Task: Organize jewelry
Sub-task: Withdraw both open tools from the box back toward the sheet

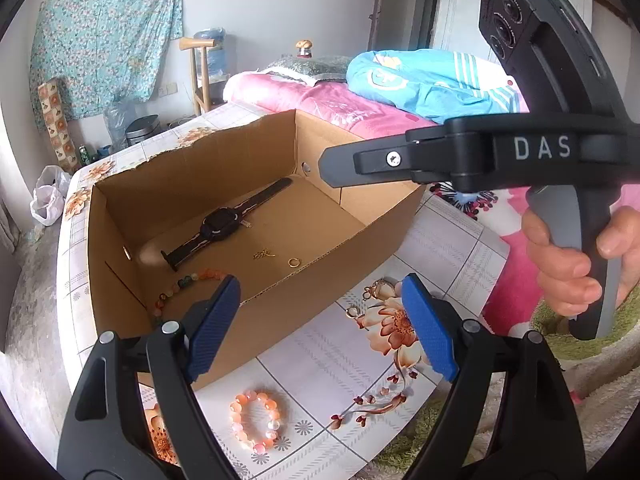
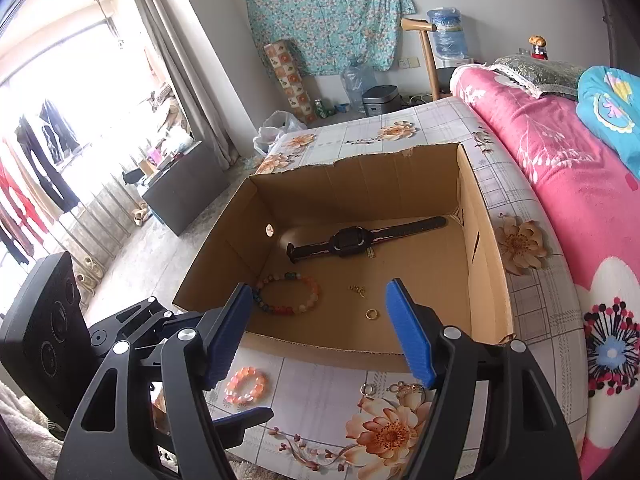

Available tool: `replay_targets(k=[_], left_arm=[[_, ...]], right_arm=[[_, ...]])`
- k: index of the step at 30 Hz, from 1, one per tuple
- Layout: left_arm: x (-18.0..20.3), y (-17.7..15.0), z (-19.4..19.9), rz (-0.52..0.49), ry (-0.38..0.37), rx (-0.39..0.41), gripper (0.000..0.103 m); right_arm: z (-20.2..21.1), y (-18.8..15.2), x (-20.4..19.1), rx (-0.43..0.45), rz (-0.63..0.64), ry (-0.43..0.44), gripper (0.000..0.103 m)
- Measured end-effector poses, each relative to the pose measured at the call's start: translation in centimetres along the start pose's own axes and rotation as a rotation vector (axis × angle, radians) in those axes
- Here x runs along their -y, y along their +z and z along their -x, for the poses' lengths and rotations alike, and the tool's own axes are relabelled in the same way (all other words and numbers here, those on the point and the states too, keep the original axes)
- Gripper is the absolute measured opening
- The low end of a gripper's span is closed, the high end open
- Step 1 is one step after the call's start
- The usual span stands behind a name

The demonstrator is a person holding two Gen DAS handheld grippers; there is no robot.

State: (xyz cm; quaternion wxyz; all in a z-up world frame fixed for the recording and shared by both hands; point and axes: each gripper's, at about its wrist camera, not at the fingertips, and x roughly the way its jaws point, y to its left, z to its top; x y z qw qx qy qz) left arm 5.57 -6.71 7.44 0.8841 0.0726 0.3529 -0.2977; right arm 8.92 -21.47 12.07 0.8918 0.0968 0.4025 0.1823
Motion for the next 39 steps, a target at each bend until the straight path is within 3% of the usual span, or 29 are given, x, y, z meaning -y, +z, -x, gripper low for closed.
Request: replay_targets(k=[9, 20, 26, 32, 39], left_arm=[[1.6, -0.6, 0.8, -0.037, -0.06, 0.012, 0.083], [3.4, -2.9, -0.9, -0.049, -0.105, -0.056, 0.083], [3.7, -3.8, -2.7, -0.073, -0.055, -0.09, 0.083], [3.2, -4.6, -4.0, -0.058, -0.015, -0.116, 0.083], [3.2, -5.2, -4.8, -0.064, 0.026, -0.105, 0.083]], right_arm=[[1.0, -1.4, 0.0, 0.005, -0.012, 0.014, 0.068], [1.0, -4.7, 1.7, -0.044, -0.093, 0.001, 0.068], [-0.2, -6.6, 2.9, -0.097, -0.143, -0.008, 0.068], [-0.5, -9.4, 5.8, -0.152, -0.219, -0.077, 0.068], [-1.6, -11.6, 8.1, -0.21, -0.296, -0.101, 0.068]])
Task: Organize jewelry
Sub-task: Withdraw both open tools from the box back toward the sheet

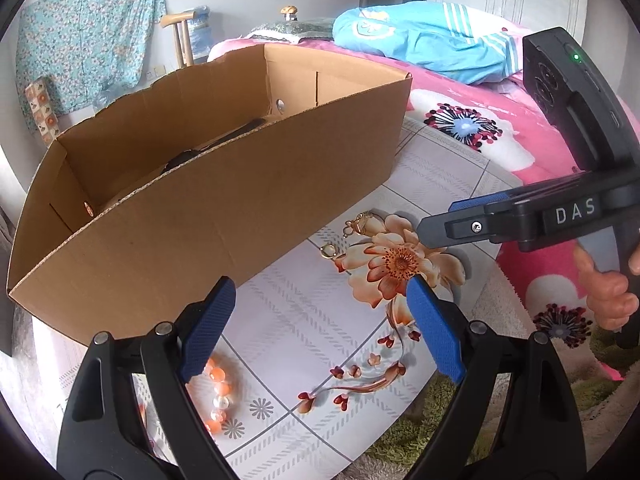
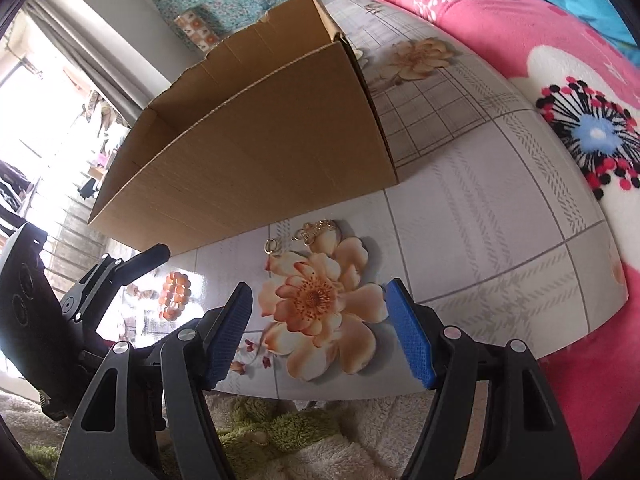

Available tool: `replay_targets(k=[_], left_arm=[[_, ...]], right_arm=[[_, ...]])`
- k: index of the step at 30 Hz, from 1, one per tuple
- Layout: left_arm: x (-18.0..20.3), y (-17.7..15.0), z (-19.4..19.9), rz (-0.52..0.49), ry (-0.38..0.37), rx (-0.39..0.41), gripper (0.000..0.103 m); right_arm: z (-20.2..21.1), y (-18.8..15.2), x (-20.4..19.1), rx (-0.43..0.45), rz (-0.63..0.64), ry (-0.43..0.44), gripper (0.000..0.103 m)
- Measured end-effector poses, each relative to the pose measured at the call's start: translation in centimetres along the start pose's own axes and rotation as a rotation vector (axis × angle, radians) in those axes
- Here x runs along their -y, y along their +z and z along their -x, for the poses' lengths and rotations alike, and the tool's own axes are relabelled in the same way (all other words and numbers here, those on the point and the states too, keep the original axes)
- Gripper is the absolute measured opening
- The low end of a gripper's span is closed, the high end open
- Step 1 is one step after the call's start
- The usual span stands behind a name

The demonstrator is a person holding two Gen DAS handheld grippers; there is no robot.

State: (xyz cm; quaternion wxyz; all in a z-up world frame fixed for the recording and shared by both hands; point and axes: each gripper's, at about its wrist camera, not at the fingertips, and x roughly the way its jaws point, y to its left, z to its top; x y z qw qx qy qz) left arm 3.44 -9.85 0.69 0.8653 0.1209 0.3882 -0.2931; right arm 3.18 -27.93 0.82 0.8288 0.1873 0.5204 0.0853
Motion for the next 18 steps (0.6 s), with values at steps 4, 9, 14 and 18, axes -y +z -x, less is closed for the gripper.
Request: replay_targets(k=[4, 9, 14, 18], left_arm=[[0.3, 0.1, -0.4, -0.024, 0.029, 0.017, 0.083], [0.7, 0.6, -1.0, -0.075, 0.088, 0.032, 0.083], [-0.2, 0.9, -0.9, -0.058, 0.086, 0.045, 0.078], [-0.2, 1.0, -1.0, -0.054, 0.072, 0.045, 0.078]], right_arm=[[-0.3, 0.3, 0.0, 0.008, 0.012, -0.019, 0.066], [-0.5, 1.2, -0.4, 0.029, 0.027, -0.019, 0.052], [-0.8, 2.4, -1.1, 0.055, 0.033, 0.016, 0.042], [-1.1, 3.4, -1.9, 0.066, 0.044, 0.056, 0.038]])
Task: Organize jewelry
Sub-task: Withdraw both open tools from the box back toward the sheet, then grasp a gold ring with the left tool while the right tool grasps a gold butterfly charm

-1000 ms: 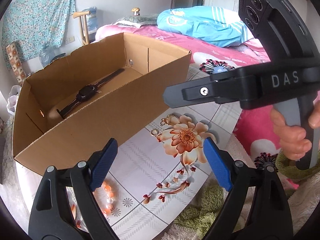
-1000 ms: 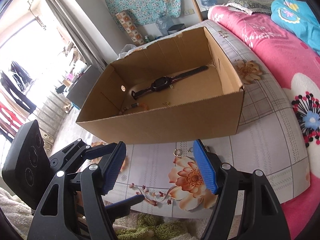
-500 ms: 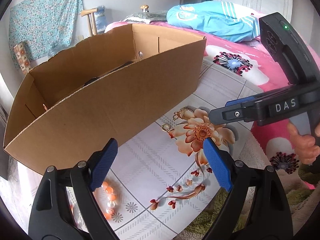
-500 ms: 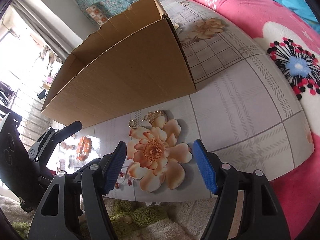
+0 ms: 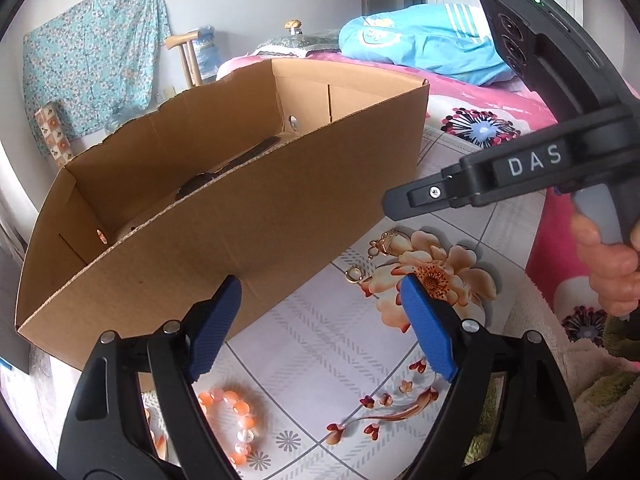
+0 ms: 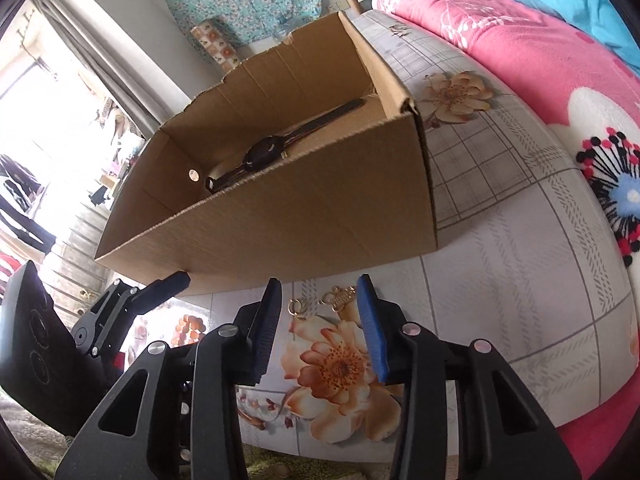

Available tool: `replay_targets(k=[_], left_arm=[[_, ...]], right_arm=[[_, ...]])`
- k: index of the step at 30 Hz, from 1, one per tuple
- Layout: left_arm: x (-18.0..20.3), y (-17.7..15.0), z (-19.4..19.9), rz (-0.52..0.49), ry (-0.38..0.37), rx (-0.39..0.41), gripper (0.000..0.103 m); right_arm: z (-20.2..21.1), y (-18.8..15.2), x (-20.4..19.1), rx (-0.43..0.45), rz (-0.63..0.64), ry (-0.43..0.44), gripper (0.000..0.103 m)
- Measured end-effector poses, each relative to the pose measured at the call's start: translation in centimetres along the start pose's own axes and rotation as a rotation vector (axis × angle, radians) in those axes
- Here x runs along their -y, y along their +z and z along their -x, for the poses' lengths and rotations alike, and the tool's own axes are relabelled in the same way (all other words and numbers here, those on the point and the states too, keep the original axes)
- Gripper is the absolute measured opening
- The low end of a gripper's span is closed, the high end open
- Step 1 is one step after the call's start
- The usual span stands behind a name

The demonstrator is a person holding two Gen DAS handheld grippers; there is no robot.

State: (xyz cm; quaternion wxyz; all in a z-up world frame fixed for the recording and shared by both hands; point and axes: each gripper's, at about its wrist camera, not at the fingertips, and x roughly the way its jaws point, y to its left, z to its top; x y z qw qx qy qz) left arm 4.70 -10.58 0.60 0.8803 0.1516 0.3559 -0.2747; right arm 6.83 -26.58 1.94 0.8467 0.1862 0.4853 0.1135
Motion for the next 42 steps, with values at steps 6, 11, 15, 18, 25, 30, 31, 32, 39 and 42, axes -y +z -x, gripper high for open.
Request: replay_targets(k=[6, 11, 15, 18, 25, 30, 31, 32, 39, 42], left_arm=[[-0.2, 0.7, -0.6, 0.003, 0.006, -0.009, 0.078], [-1.2, 1.6, -1.1, 0.032, 0.011, 0.002, 0.078], [-1.2, 1.7, -1.5, 0.018, 0.022, 0.009, 0.078], [-1.2, 1.7, -1.5, 0.016, 0.022, 0.01, 0.078], [-0.6, 1.0, -1.2, 0.006, 0.02, 0.005, 0.076], [0.4, 0.4, -1.6, -0.012, -0.005, -0.017, 0.061], [0.7, 0.4, -1.7, -0.017, -0.012, -0.021, 0.059], [0.9, 0.4, -2.0, -0.025, -0.017, -0.026, 0.055], [1.9, 0.2, -3.6, -0.093, -0.052, -0.074, 0.023], [2.3, 0.3, -4.3, -0.107, -0.063, -0.095, 0.019]], right_arm=[[-0.6, 1.6, -1.0, 0.028, 0.019, 0.027, 0.037], [-1.0, 2.6, -1.4, 0.045, 0.021, 0.046, 0.037], [-1.2, 2.5, -1.5, 0.06, 0.009, 0.043, 0.037], [-0.9, 2.1, -1.3, 0.066, -0.005, 0.05, 0.037], [0.5, 0.2, 0.8, 0.052, -0.01, -0.005, 0.037], [0.8, -1.8, 2.6, 0.007, -0.02, -0.071, 0.037], [0.8, -2.2, 2.8, 0.0, -0.019, -0.08, 0.037], [0.9, -2.4, 2.9, -0.004, -0.018, -0.086, 0.037], [0.6, -2.6, 2.9, -0.007, 0.007, -0.087, 0.037], [0.3, -2.5, 2.7, -0.012, 0.015, -0.081, 0.037]])
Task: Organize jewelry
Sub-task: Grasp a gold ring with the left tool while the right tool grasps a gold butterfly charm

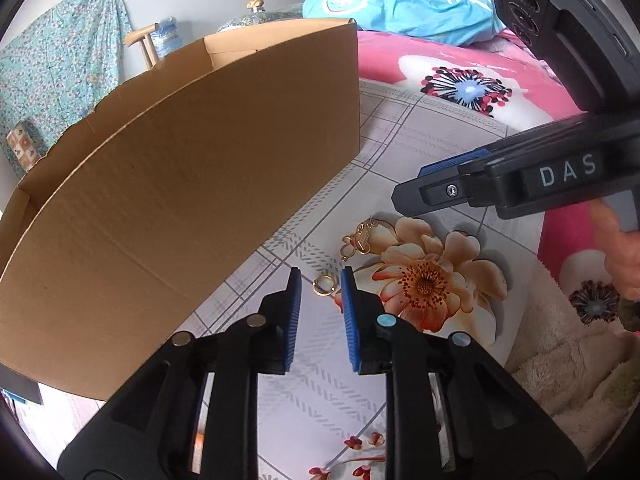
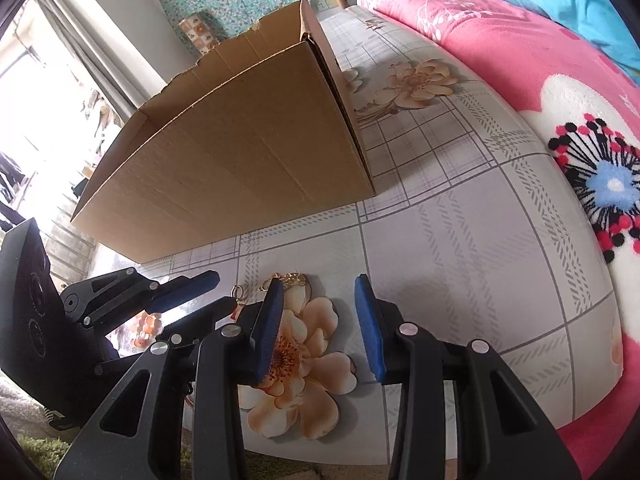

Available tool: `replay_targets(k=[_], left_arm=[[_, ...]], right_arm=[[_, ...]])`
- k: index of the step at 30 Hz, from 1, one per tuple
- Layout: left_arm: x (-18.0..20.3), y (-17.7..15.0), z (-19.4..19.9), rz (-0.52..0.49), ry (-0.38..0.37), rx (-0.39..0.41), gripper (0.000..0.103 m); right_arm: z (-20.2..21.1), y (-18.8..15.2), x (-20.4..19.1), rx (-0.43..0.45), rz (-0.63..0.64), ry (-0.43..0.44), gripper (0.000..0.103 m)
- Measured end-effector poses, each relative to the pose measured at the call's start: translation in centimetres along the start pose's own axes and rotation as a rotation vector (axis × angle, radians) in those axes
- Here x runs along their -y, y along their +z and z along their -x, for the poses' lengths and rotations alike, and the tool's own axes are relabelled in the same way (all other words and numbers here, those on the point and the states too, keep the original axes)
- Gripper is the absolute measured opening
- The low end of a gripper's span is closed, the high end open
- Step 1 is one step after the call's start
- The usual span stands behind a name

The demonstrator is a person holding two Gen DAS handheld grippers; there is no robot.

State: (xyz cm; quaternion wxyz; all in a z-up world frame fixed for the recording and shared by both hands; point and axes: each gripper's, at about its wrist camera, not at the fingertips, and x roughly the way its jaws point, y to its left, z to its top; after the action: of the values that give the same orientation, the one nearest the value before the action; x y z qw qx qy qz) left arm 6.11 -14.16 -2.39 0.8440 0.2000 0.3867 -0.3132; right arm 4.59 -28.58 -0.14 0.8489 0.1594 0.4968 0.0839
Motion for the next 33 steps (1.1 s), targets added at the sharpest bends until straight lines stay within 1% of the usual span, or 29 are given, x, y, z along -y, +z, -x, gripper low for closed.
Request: replay_targets(k=[4, 7, 10, 14, 25, 28, 33], left_arm=[[0.1, 0.2, -0.8, -0.009, -0.009, -0.022, 0.019], [0.0, 0.3, -1.0, -0.012, -0.013, -0.022, 0.017], [0.0, 0.3, -1.2, -0.013, -0.029, -0.023, 0.011], [0.1, 0.3, -1.2, -0.02, -0.025, -0.023, 0.01], [-0.7, -0.9, -0.4, 0.033, -0.012, -0.03, 0.01], [-0.8, -1.2, -0.2, 0.047, -0.01, -0.026, 0.01], [-0.9, -1.5, 0.0, 0.062, -0.013, -0.017, 0.01]], right_arm=[[-0.3, 0.2, 0.0, -0.01, -0.001, 0.006, 0.037], [-0.6, 0.3, 0.0, -0.015, -0.003, 0.011, 0.037], [-0.6, 0.3, 0.1, -0.016, -0.005, 0.015, 0.037], [-0.7, 0.3, 0.0, -0.017, 0.001, 0.019, 0.037], [-1.4, 1.2, -2.7, -0.026, 0.117, -0.002, 0.036], [-2.2, 1.5, -3.3, -0.044, 0.137, -0.014, 0.033], [-3.4, 2.1, -3.4, -0.071, 0.121, -0.036, 0.027]])
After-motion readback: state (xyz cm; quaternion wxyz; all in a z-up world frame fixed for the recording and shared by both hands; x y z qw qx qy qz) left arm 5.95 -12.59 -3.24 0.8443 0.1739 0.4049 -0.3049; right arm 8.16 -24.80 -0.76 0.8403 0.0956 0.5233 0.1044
